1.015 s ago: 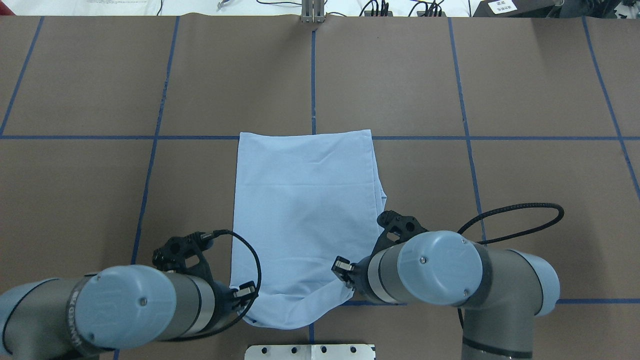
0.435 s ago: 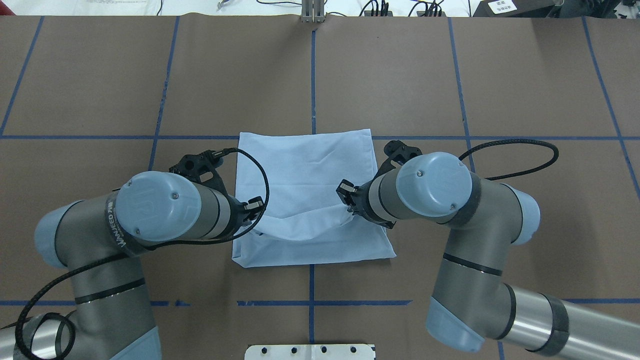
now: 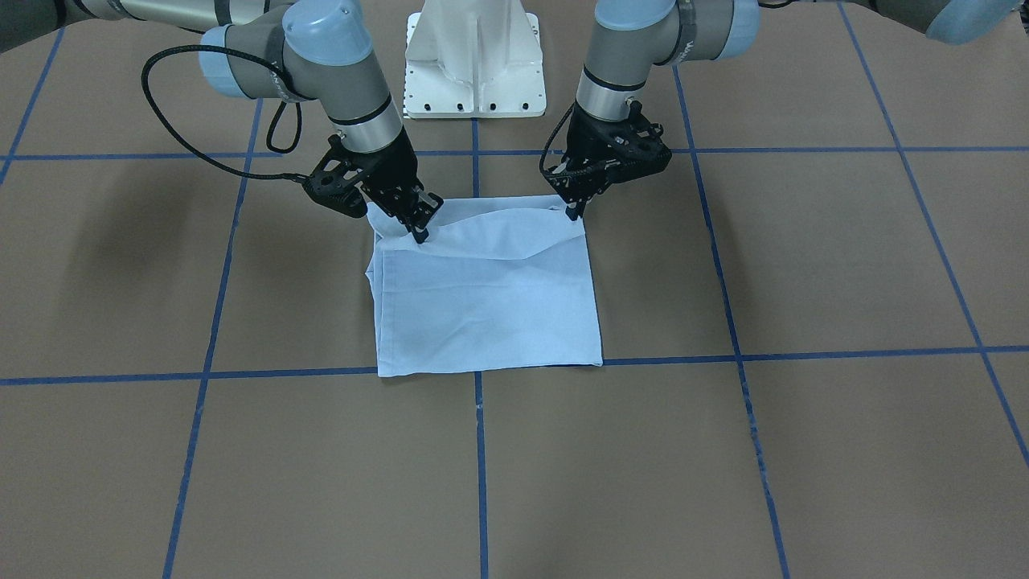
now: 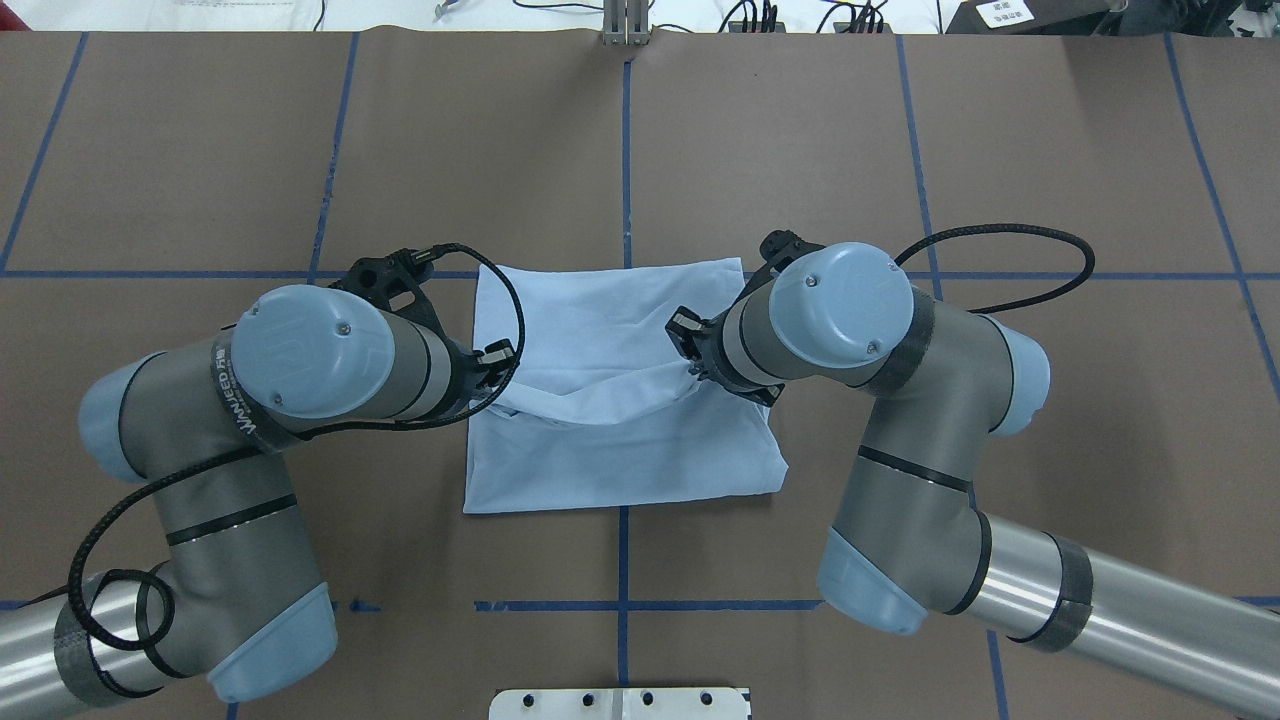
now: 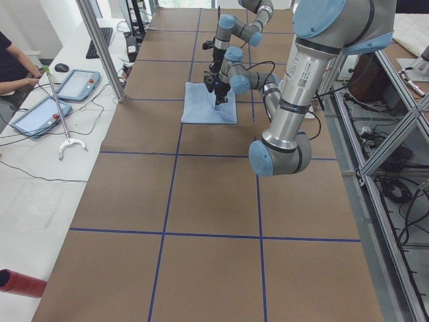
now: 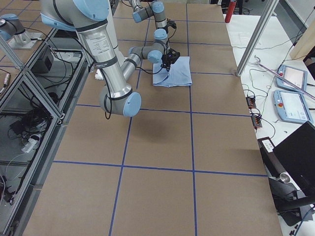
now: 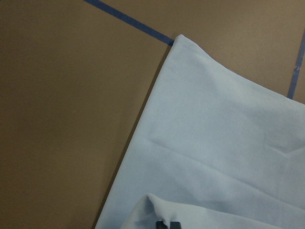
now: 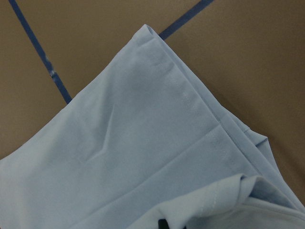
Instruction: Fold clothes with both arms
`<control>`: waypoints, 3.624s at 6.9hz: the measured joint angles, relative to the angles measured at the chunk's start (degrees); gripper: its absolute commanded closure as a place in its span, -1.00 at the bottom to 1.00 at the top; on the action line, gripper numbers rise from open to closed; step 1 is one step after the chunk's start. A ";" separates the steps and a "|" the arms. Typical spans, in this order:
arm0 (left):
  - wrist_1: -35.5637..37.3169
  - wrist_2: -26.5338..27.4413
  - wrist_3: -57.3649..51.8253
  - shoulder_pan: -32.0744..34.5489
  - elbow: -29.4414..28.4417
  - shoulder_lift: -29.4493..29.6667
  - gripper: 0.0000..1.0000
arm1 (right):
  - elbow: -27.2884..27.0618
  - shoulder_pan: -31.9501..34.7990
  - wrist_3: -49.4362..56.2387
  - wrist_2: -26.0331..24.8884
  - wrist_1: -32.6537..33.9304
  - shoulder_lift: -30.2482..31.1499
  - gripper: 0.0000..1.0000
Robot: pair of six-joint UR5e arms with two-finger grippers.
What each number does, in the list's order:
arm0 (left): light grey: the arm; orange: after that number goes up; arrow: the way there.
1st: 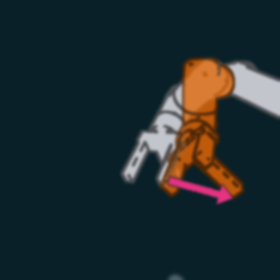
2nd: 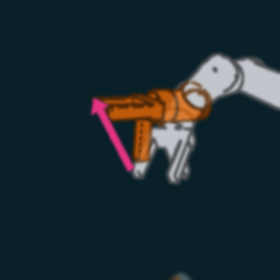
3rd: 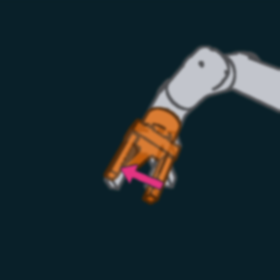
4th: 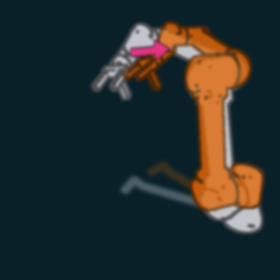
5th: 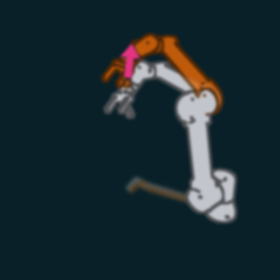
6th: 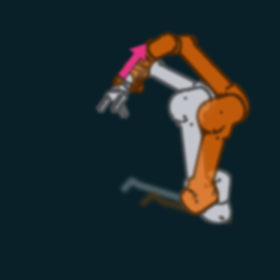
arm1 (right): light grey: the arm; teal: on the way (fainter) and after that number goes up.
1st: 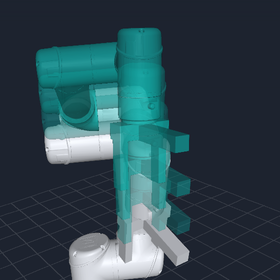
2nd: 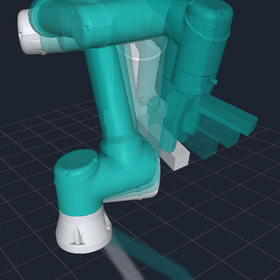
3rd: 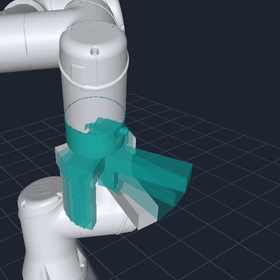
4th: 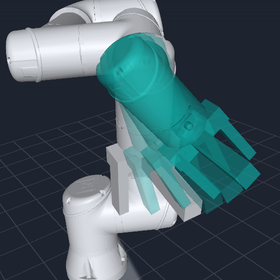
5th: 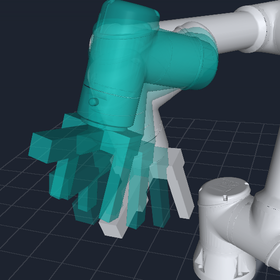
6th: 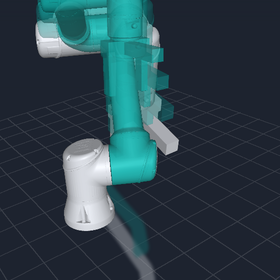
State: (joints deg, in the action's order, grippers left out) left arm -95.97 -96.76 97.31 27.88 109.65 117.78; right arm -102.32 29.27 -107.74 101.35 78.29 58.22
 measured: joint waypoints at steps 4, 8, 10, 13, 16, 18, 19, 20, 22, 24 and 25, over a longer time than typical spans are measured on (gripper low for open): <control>-12.58 0.05 -2.76 8.78 -19.33 7.43 -1.00 | 25.05 7.71 2.64 2.91 -10.75 -11.68 -1.00; -22.13 -1.23 -8.48 13.92 -30.18 9.88 -1.00 | 33.33 16.02 12.60 11.27 -14.38 -14.30 -1.00; -21.85 -7.13 -16.53 18.19 -29.05 8.42 -1.00 | 32.44 21.55 21.60 16.88 -13.73 -11.88 -1.00; -21.48 -15.75 -41.20 31.44 -23.86 -1.70 -1.00 | 31.02 32.73 51.46 22.52 -12.42 -1.92 -1.00; -15.62 -21.56 -74.54 48.26 -23.26 -9.99 -1.00 | 30.56 47.74 88.14 31.94 -6.68 9.12 -1.00; -13.11 -26.40 -95.00 57.95 -23.19 -16.22 -1.00 | 28.78 56.28 105.26 37.63 -4.91 18.63 -1.00; -12.62 -28.31 -104.24 61.64 -23.12 -19.51 -1.00 | 25.60 58.90 111.42 38.40 -1.84 23.52 -1.00; -11.89 -29.62 -110.38 63.86 -22.48 -22.47 -1.00 | 20.83 60.99 116.75 37.86 4.17 27.02 -1.00; -11.84 -29.69 -112.68 65.31 -20.41 -28.01 -1.00 | 9.20 64.10 123.12 34.90 20.08 29.19 -1.00; -13.03 -28.15 -112.01 65.20 -21.12 -30.59 -1.00 | 4.20 64.00 123.26 33.21 25.19 29.24 -1.00; -12.74 -27.93 -110.30 65.09 -21.12 -30.64 -1.00 | 3.57 63.75 122.04 33.30 25.51 29.14 -1.00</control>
State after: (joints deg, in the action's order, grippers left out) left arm -108.71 -124.69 -12.99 92.98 88.53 87.14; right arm -98.75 93.02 14.30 134.64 103.80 87.36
